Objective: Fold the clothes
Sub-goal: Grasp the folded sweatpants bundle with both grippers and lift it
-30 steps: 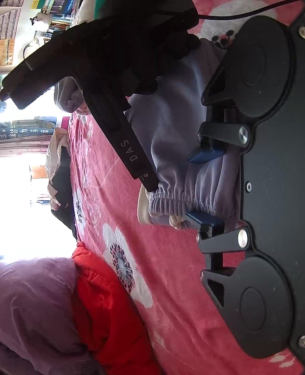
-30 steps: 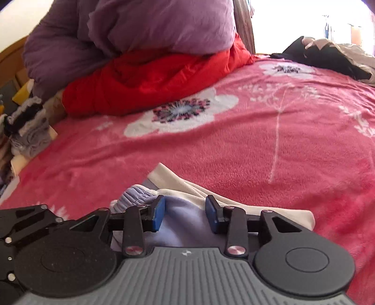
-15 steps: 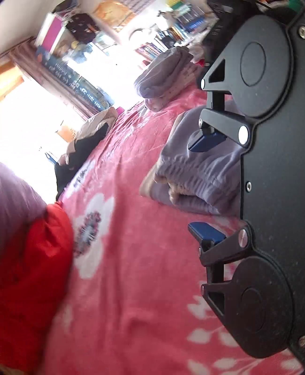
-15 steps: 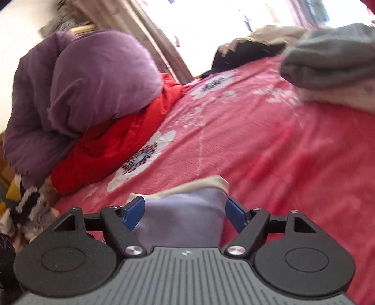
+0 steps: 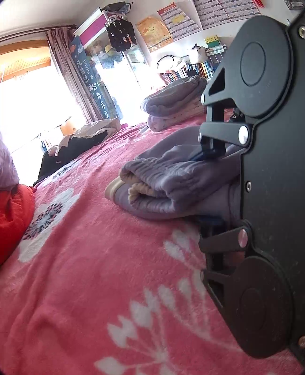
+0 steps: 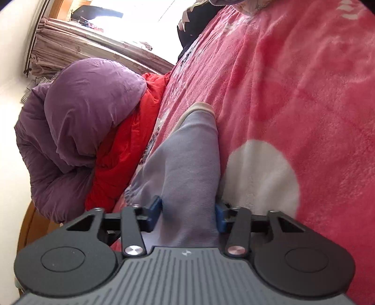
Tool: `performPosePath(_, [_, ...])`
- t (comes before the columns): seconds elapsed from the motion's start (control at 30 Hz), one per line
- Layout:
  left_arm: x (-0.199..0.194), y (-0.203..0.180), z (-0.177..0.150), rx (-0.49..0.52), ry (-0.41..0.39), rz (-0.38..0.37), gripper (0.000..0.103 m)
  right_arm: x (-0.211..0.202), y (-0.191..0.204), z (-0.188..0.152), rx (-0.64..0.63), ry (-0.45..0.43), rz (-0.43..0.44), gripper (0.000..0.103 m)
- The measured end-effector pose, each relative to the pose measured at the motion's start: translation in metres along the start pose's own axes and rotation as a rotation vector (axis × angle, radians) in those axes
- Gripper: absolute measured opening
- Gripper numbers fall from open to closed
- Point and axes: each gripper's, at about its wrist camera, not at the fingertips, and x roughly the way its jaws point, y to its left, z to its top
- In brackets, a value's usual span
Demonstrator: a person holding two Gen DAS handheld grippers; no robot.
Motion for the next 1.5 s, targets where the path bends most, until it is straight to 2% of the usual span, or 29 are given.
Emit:
performPosePath(0.1, [-0.012,-0.009,-0.018,-0.045,0.008,-0.032,0.028,-0.011,0.002,0.003,0.019,-0.017,0.023,0.032])
performPosePath(0.17, [-0.023,-0.020,-0.034,-0.060,0.030,-0.061,0.026,-0.033,0.008,0.005,0.006,-0.027,0.038,0.032])
performPosePath(0.3, [-0.048,-0.032,-0.079,-0.144,0.122,-0.112,0.027,-0.088,0.015,0.005,-0.030,-0.032,0.054,0.032])
performPosePath(0.33, [-0.050,-0.032,-0.089,-0.131,0.149,-0.089,0.030,-0.105,0.014,0.000,-0.033,-0.024,0.042,0.032])
performPosePath(0.37, [-0.051,-0.033,-0.099,-0.108,0.176,-0.056,0.045,-0.119,0.010,-0.006,-0.037,-0.012,0.016,0.033])
performPosePath(0.4, [-0.052,-0.033,-0.107,-0.084,0.187,-0.026,0.057,-0.133,0.005,-0.013,-0.057,-0.007,-0.030,0.040])
performPosePath(0.43, [-0.052,-0.032,-0.113,-0.061,0.190,0.003,0.063,-0.146,-0.001,-0.022,-0.087,-0.008,-0.086,0.060])
performPosePath(0.5, [-0.056,-0.033,-0.116,-0.033,0.182,0.016,0.063,-0.164,-0.019,-0.034,-0.109,-0.028,-0.149,0.079])
performPosePath(0.57, [-0.061,-0.033,-0.115,-0.036,0.163,0.022,0.064,-0.177,-0.039,-0.043,-0.096,-0.044,-0.169,0.078])
performPosePath(0.63, [-0.062,-0.029,-0.115,-0.053,0.155,0.019,0.064,-0.181,-0.053,-0.044,-0.052,-0.054,-0.120,0.077])
performPosePath(0.77, [-0.053,-0.023,-0.116,-0.052,0.157,0.014,0.064,-0.173,-0.058,-0.042,-0.036,-0.051,-0.050,0.079])
performPosePath(0.9, [-0.043,-0.030,-0.122,-0.026,0.112,0.025,0.064,-0.154,-0.058,-0.041,-0.057,-0.046,-0.018,0.079])
performPosePath(0.93, [-0.042,-0.034,-0.125,-0.006,0.100,0.031,0.062,-0.150,-0.057,-0.040,-0.067,-0.035,-0.006,0.078])
performPosePath(0.97, [-0.040,-0.038,-0.128,0.015,0.090,0.039,0.049,-0.145,-0.054,-0.040,-0.085,-0.017,0.001,0.076])
performPosePath(1.0, [-0.039,-0.040,-0.131,0.026,0.083,0.047,0.041,-0.141,-0.051,-0.040,-0.107,-0.001,-0.003,0.063])
performPosePath(1.03, [-0.038,-0.041,-0.133,0.033,0.077,0.054,0.035,-0.139,-0.051,-0.042,-0.116,0.012,0.000,0.038])
performPosePath(1.13, [-0.040,-0.048,-0.133,0.022,0.064,0.034,0.032,-0.139,-0.053,-0.044,-0.102,0.013,0.035,0.034])
performPosePath(1.27, [-0.034,-0.079,-0.125,0.092,0.063,-0.023,0.030,-0.154,-0.045,-0.029,-0.082,-0.026,0.101,0.033])
performPosePath(1.5, [0.031,-0.145,-0.104,0.195,0.098,-0.136,0.030,-0.192,-0.043,0.029,-0.143,-0.190,0.139,0.033])
